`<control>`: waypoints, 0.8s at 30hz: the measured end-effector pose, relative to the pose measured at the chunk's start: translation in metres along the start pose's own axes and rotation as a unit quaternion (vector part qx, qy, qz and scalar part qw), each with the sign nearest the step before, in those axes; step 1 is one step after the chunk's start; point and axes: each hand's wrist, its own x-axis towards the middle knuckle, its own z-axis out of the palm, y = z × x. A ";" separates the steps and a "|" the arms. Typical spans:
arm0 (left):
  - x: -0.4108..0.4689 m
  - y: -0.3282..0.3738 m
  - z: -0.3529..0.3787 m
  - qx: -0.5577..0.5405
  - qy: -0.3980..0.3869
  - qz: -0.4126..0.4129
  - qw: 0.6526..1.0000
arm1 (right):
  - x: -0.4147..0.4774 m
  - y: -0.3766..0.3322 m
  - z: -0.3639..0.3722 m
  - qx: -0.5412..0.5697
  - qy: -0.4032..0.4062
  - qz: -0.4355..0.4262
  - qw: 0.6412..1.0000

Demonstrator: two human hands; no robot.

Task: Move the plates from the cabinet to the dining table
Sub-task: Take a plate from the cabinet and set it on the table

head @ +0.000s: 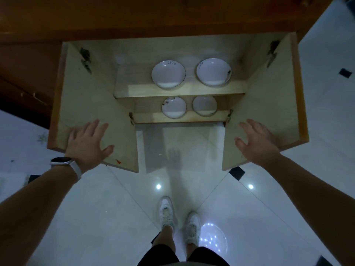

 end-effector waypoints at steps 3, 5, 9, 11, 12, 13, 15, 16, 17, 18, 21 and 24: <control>-0.003 -0.001 0.001 0.002 -0.011 -0.007 1.000 | -0.006 0.015 0.002 -0.029 0.002 -0.004 1.000; -0.006 -0.001 0.000 0.003 -0.016 -0.016 1.000 | -0.009 0.023 0.002 -0.046 0.001 0.006 0.999; -0.010 -0.011 0.003 -0.001 -0.019 -0.029 0.999 | -0.015 0.038 -0.001 -0.070 -0.008 0.031 0.997; -0.012 -0.016 0.004 0.003 -0.027 -0.024 0.999 | -0.017 0.039 -0.003 -0.081 -0.008 0.034 0.996; -0.013 -0.018 0.005 0.005 -0.027 -0.023 0.999 | -0.018 0.038 -0.004 -0.088 -0.009 0.031 0.996; -0.014 -0.020 0.005 0.008 -0.025 -0.025 0.999 | -0.019 0.035 -0.004 -0.095 -0.012 0.029 0.995; -0.014 -0.023 0.005 0.004 -0.017 -0.034 0.999 | -0.019 0.029 -0.005 -0.104 -0.018 0.021 0.994; -0.013 -0.024 0.005 0.001 -0.011 -0.039 0.999 | -0.019 0.025 -0.005 -0.105 -0.019 0.017 0.994; -0.012 -0.025 0.005 0.000 -0.009 -0.040 0.999 | -0.019 0.021 -0.006 -0.104 -0.019 0.014 0.994; -0.011 -0.025 0.004 0.004 -0.012 -0.038 0.999 | -0.019 0.017 -0.006 -0.101 -0.019 0.012 0.995; -0.005 -0.026 0.003 0.007 -0.020 -0.035 0.999 | -0.017 0.005 -0.005 -0.103 -0.015 -0.002 0.995; -0.004 -0.036 0.003 -0.008 -0.025 -0.049 0.998 | -0.014 -0.010 -0.006 -0.104 -0.006 -0.014 0.994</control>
